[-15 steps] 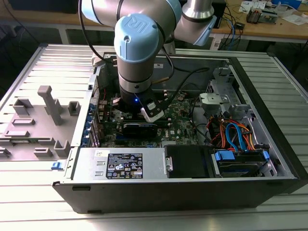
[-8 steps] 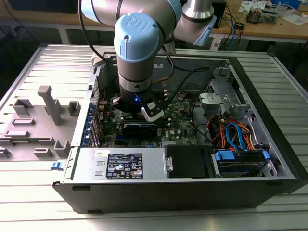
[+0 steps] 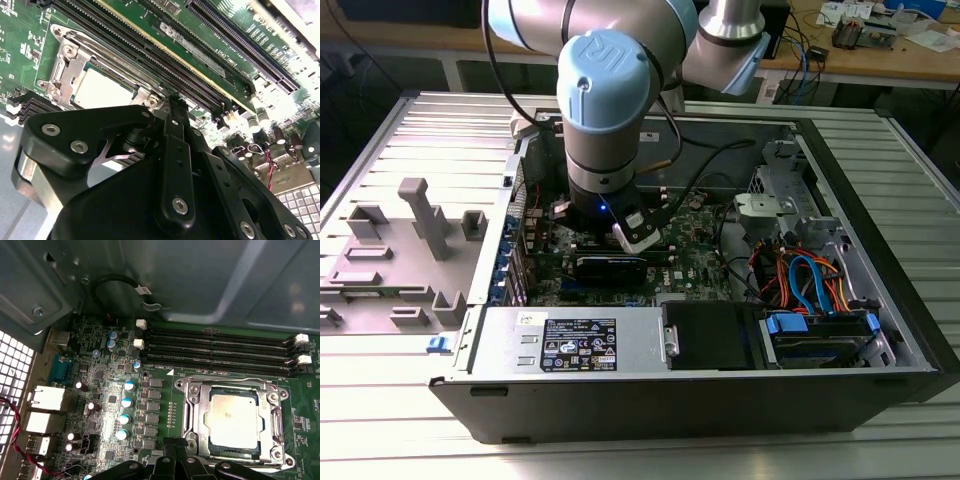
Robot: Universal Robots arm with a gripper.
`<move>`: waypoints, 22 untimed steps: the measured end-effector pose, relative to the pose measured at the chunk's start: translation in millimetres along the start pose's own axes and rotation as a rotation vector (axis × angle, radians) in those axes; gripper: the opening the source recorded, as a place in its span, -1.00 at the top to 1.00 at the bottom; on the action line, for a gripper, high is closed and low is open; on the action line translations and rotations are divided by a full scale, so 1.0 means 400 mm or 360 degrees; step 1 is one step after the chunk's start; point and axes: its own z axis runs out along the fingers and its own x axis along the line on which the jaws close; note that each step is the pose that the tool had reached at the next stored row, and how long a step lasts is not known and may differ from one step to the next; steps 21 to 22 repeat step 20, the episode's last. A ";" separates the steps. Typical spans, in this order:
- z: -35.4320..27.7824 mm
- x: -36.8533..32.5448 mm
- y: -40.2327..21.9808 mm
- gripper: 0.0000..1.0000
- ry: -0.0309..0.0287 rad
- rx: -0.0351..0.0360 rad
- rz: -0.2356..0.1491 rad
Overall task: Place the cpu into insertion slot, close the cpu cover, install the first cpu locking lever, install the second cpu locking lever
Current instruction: 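Install the second cpu locking lever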
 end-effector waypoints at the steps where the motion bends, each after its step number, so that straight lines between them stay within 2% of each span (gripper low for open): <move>1: 0.001 0.000 0.000 0.79 -0.00009 -0.0009 0.0000; 2: 0.002 0.000 0.000 0.79 -0.00018 -0.0015 -0.0001; 6: 0.005 0.000 -0.003 0.79 -0.00024 -0.0023 -0.0001; 9: 0.003 0.000 -0.004 0.79 -0.00020 -0.0023 0.0000; 11: -0.011 0.000 0.000 0.79 0.00007 -0.0024 0.0000; 14: -0.022 0.000 0.003 0.79 0.00015 -0.0025 0.0001; 16: -0.022 0.000 0.003 0.79 0.00018 -0.0025 0.0001; 18: -0.023 0.000 0.003 0.79 0.00061 -0.0025 0.0002; 22: -0.023 0.000 0.003 0.79 0.00062 -0.0025 0.0002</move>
